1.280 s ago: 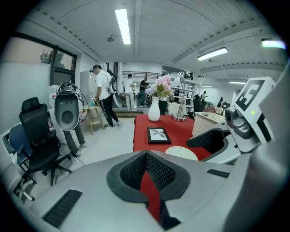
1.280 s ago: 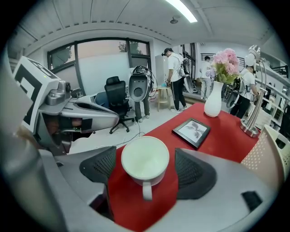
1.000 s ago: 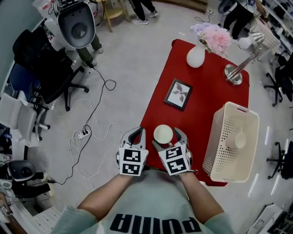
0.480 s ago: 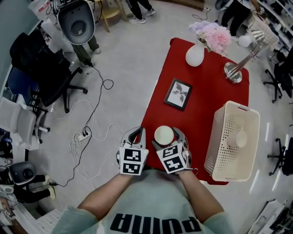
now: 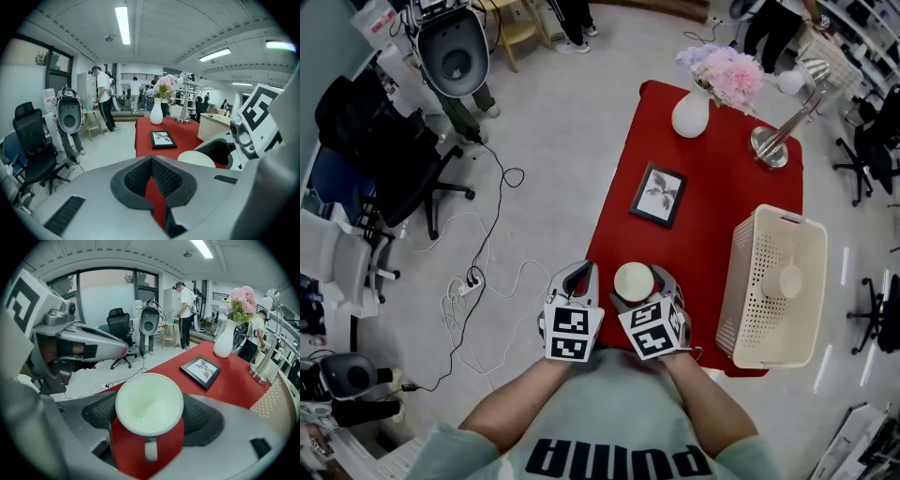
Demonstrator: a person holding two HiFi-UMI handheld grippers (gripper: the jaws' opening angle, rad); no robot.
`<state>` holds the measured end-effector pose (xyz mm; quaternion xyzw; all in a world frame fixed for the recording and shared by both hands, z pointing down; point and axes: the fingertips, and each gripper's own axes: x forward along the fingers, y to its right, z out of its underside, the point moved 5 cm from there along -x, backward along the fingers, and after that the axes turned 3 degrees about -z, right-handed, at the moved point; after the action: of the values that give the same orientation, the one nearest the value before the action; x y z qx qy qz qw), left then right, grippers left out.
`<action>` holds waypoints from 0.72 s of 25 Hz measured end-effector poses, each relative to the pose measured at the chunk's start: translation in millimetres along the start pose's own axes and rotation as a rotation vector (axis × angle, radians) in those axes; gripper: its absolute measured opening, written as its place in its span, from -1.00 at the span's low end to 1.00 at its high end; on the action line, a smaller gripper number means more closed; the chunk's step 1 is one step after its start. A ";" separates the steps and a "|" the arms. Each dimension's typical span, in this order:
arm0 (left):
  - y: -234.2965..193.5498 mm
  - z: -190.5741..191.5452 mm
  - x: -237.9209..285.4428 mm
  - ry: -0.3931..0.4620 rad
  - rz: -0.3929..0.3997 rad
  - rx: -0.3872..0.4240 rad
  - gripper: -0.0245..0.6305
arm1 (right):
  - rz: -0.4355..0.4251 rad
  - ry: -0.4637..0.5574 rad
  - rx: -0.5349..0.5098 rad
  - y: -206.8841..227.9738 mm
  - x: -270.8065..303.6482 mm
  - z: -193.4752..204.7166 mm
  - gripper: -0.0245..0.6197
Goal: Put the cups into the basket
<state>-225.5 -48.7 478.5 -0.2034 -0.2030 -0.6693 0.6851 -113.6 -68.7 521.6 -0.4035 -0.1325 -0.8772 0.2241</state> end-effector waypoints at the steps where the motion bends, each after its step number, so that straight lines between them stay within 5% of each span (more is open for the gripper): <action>1: 0.6 -1.3 -1.1 0.003 0.002 0.001 -0.91 | 0.002 0.004 0.006 -0.2 -2.9 -0.2 0.28; 18: 49.6 -36.8 -6.7 0.085 0.139 0.056 -0.91 | 0.097 0.102 0.163 20.1 -95.6 -12.9 0.28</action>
<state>-175.9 -62.3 443.8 -0.1691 -0.1776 -0.6222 0.7435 -57.0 -64.0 441.0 -0.3449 -0.1720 -0.8709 0.3048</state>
